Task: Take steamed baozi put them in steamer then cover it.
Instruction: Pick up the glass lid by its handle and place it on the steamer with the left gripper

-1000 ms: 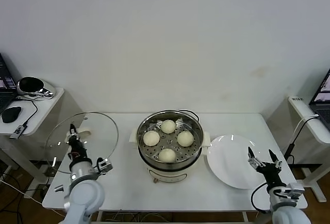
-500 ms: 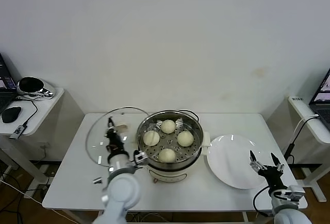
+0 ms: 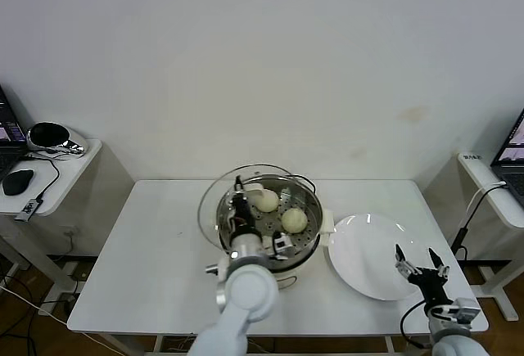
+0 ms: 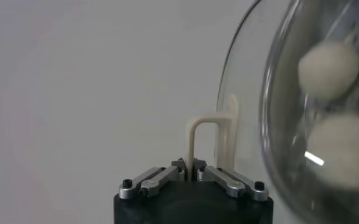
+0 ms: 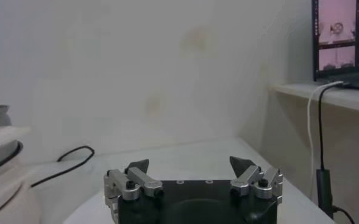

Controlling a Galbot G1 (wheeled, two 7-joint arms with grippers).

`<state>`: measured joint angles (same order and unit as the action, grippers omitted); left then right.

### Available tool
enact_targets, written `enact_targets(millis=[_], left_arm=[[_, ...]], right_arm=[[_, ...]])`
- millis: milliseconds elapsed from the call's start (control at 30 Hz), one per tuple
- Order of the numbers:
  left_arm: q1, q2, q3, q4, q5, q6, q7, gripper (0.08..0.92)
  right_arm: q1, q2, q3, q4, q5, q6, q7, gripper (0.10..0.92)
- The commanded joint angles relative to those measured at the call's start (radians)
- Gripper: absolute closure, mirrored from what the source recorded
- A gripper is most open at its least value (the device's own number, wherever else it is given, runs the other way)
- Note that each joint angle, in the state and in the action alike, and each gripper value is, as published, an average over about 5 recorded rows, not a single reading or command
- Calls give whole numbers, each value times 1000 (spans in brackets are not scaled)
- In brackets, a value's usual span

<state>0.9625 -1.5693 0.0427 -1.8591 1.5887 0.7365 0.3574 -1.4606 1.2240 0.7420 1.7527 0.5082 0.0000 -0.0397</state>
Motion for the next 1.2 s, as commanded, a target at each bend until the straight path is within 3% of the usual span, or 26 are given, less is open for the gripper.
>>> enact_targets(millis=[33, 1200], left_arm=[[-63, -34, 106, 85, -24, 46, 4, 864], [-73, -33, 64, 191, 75, 44, 33, 864]], right_arm=[[3, 7, -3, -4, -9, 1, -1, 203], [20, 16, -24, -21, -23, 11, -2, 203]])
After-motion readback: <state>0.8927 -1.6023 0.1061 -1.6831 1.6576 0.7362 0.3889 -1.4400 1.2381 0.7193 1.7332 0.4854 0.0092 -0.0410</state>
